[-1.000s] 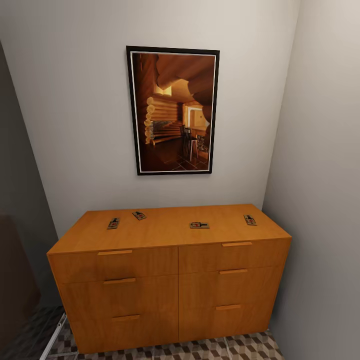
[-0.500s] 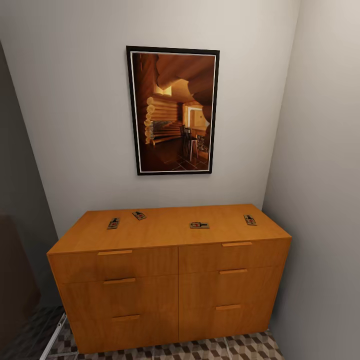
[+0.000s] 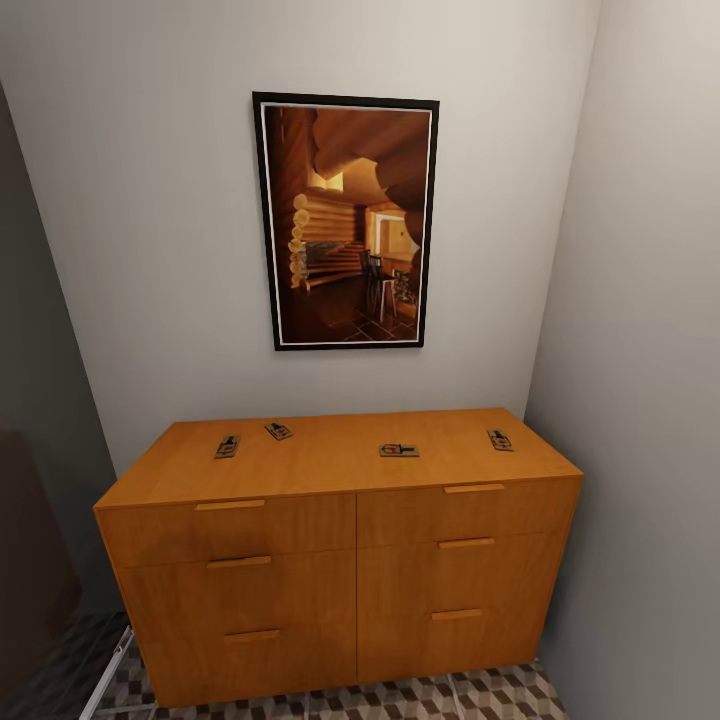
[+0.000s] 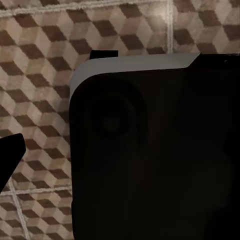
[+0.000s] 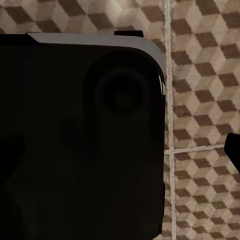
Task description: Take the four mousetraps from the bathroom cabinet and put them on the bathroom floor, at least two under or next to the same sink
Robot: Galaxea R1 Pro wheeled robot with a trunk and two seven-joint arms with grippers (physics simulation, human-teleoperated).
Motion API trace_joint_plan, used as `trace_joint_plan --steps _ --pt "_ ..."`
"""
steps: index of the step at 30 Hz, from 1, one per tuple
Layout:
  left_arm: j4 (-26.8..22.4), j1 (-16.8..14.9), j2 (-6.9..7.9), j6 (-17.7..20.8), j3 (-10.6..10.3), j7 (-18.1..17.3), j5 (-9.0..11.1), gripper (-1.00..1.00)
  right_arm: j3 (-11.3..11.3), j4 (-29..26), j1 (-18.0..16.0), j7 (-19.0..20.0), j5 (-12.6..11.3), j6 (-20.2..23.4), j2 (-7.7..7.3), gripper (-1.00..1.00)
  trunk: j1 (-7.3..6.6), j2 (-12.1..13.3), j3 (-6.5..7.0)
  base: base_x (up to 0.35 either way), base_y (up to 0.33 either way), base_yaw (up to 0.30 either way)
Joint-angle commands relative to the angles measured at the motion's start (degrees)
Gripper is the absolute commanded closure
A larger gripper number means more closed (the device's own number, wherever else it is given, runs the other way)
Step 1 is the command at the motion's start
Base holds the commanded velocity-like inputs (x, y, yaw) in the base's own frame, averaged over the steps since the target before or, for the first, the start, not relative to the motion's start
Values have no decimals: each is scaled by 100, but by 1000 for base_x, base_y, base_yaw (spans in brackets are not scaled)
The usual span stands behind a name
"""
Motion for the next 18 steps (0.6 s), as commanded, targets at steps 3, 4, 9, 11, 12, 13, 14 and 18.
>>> trace_joint_plan --steps 3,4,9,11,12,13,14,18 --pt "-4 -1 -1 -2 2 -4 5 -100 -7 2 -3 -2 -6 -18 0 -100 0 -3 -6 0 0 0" --pt "-4 -1 -1 -2 2 -4 5 -100 -7 2 -3 -2 -6 -18 0 -100 0 -3 -6 0 0 0" --pt "-4 -1 -1 -2 7 -3 6 -100 -6 2 1 -3 -6 -16 1 -100 0 -3 -6 0 0 0" --pt "-3 -1 -1 -2 8 -4 6 -100 -5 2 1 -5 -6 -16 1 -100 -22 37 12 0 0 0" --pt "-3 -1 -1 -2 8 -4 6 -100 -5 2 1 -5 -6 -16 1 -100 -44 77 30 0 0 0" --pt "-3 -1 -1 -2 9 -5 7 -100 -7 2 2 -4 -6 -15 1 -100 -66 117 48 0 0 0" --pt "-3 -1 -1 -2 9 -5 7 -100 -7 2 2 -4 -6 -15 1 -100 -88 157 66 0 0 0" --pt "-3 -1 -1 -2 2 -4 -2 -100 -8 2 1 -2 -6 -15 1 -100 -176 318 138 0 0 0"
